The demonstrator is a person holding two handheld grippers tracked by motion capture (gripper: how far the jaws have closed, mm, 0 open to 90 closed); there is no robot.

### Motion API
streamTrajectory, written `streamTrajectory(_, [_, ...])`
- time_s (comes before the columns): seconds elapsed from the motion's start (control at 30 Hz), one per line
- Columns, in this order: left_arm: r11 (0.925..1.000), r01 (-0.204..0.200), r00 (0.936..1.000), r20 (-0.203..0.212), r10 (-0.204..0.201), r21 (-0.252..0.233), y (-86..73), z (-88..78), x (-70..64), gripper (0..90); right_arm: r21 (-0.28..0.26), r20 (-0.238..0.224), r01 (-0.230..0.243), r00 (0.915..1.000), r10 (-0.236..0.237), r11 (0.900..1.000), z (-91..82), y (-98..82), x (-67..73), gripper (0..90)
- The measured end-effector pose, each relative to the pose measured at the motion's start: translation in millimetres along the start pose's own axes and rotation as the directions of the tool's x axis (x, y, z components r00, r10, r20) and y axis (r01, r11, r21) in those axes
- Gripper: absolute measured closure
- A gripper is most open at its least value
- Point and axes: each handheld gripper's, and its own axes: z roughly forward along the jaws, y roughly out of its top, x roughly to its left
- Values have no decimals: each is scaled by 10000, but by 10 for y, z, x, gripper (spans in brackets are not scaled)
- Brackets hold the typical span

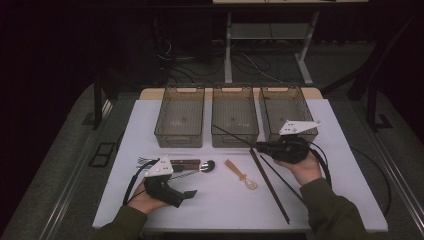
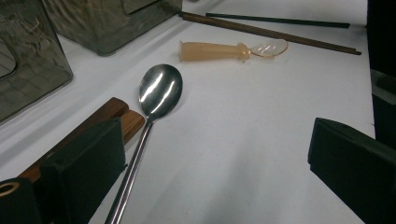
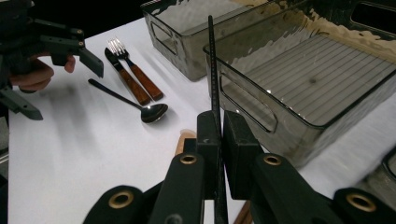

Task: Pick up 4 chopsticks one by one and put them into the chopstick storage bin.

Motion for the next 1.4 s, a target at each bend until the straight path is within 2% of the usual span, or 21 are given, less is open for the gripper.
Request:
streamTrajectory(0.13, [9999,128,9999,-30,-128,-75,-2,-4,0,30,69,-12,-15,10000,15,10000,80,38,10,851])
streamTrajectory(0.63, [9998,171,9999,4,-171,-93,0,-2,-3,30,225,164,-88,9998,84,9997,397,342,8,851])
streamTrajectory(0.93, [10000,87,10000,-15,-87,16,2,5,-2,31,437,451,-209,9988,189,9988,642,573,34,851])
streamTrajectory(1.4, [9999,110,9999,24,-110,123,6,21,-10,32,390,975,-411,9945,371,9984,1018,840,6,851])
